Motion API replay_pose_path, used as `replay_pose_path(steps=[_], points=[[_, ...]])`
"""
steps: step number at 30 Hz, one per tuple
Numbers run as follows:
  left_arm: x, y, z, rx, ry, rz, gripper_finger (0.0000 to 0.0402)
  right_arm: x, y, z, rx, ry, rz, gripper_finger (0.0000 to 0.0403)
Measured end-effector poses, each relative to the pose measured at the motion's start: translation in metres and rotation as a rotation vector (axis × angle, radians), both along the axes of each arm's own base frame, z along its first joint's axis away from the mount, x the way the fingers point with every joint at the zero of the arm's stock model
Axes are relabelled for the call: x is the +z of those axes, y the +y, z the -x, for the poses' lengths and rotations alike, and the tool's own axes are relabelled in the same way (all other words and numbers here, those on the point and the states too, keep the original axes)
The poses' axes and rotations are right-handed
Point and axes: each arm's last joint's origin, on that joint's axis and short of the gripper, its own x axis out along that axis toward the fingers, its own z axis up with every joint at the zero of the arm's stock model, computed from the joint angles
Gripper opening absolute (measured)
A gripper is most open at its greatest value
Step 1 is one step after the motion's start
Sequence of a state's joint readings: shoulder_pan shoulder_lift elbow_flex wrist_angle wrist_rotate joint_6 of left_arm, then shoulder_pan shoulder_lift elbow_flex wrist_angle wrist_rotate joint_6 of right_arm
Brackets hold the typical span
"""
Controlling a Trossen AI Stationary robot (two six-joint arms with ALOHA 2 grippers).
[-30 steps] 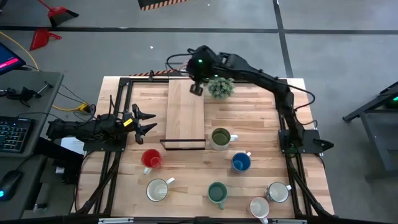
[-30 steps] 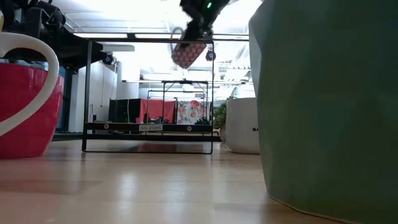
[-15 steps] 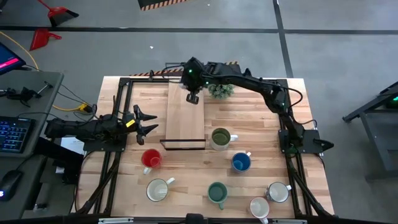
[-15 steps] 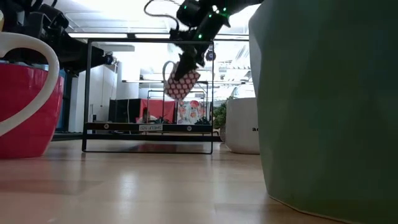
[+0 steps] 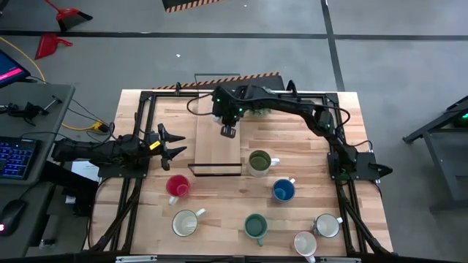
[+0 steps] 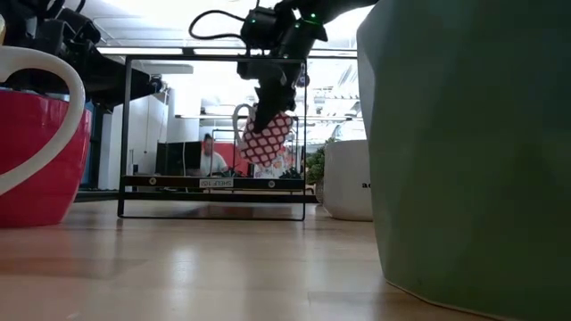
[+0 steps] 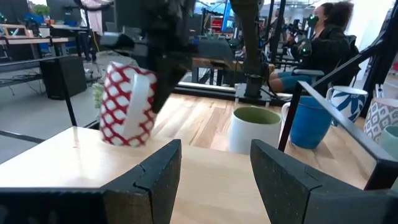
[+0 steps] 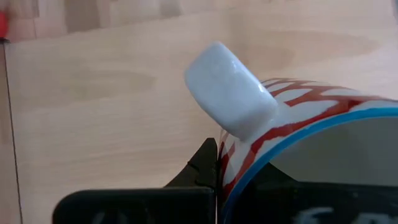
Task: Place coffee mugs
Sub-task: Put the red patterned mug on the shelf
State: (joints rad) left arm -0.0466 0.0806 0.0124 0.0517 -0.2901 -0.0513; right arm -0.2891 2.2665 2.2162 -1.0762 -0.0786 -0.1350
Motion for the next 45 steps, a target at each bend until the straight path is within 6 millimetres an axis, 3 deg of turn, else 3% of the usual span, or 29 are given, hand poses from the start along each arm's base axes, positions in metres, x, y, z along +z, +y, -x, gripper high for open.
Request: replay_pose_path(steps=[8,21,38,45], points=[[0.0,0.0,0.0,0.0,-0.005,0.025,0.0184,-0.013,0.019,-0.004,-0.035,0.08,-0.029,0.0],[0.0,0.0,0.0,0.001,-0.004,0.026,0.0184,-0.021,0.03,-0.006,-0.068,0.125,-0.028,0.0002],[0.0,0.0,0.0,0.0,-0.004,0.025,0.0184,-0.021,0.029,-0.012,-0.026,0.079,-0.008,0.0081],[0.0,-0.001,0.0,-0.019,-0.003,0.027,0.0184,0.0,0.031,-0.013,-0.006,0.027,0.01,0.0097]])
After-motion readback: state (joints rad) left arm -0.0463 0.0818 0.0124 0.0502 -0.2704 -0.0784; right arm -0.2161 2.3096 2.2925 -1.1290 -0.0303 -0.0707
